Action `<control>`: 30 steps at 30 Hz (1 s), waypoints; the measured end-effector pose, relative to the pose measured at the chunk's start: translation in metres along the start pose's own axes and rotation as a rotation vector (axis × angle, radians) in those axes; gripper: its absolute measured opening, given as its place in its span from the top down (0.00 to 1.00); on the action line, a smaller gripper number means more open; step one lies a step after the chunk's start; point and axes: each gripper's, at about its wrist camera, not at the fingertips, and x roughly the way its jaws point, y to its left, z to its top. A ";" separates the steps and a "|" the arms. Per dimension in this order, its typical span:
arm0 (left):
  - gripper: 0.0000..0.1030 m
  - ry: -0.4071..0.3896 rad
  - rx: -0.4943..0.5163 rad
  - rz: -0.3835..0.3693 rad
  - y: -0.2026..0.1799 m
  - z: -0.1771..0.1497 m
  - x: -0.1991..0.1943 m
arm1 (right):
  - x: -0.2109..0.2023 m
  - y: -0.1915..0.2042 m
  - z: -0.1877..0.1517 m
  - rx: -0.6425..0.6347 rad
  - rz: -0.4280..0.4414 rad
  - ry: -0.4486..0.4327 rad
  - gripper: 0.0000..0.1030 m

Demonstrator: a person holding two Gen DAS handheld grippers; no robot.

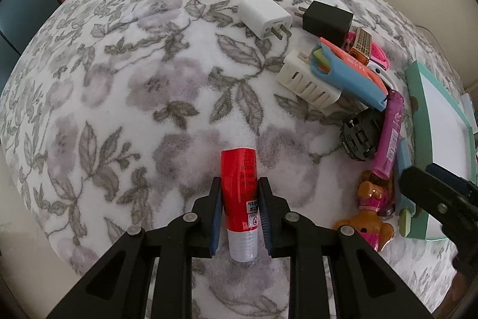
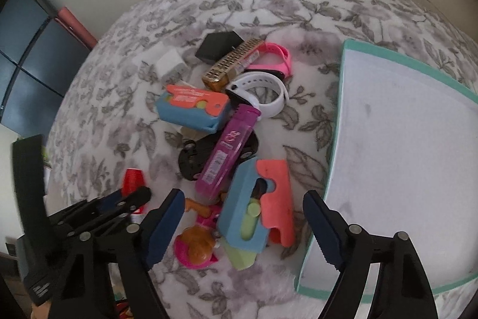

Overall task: Organize rigid objects
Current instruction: 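Grasp the blue-and-coral toy knife with the right gripper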

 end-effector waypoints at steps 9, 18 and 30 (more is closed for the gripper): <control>0.77 -0.013 0.005 0.006 -0.003 0.003 0.003 | 0.014 0.002 0.008 -0.009 -0.010 0.028 0.24; 0.77 -0.019 0.000 0.004 -0.009 0.000 0.007 | 0.017 0.007 -0.003 0.004 0.052 0.109 0.36; 0.77 -0.023 0.007 0.009 -0.008 0.000 0.008 | 0.026 0.001 -0.010 0.078 0.094 0.158 0.38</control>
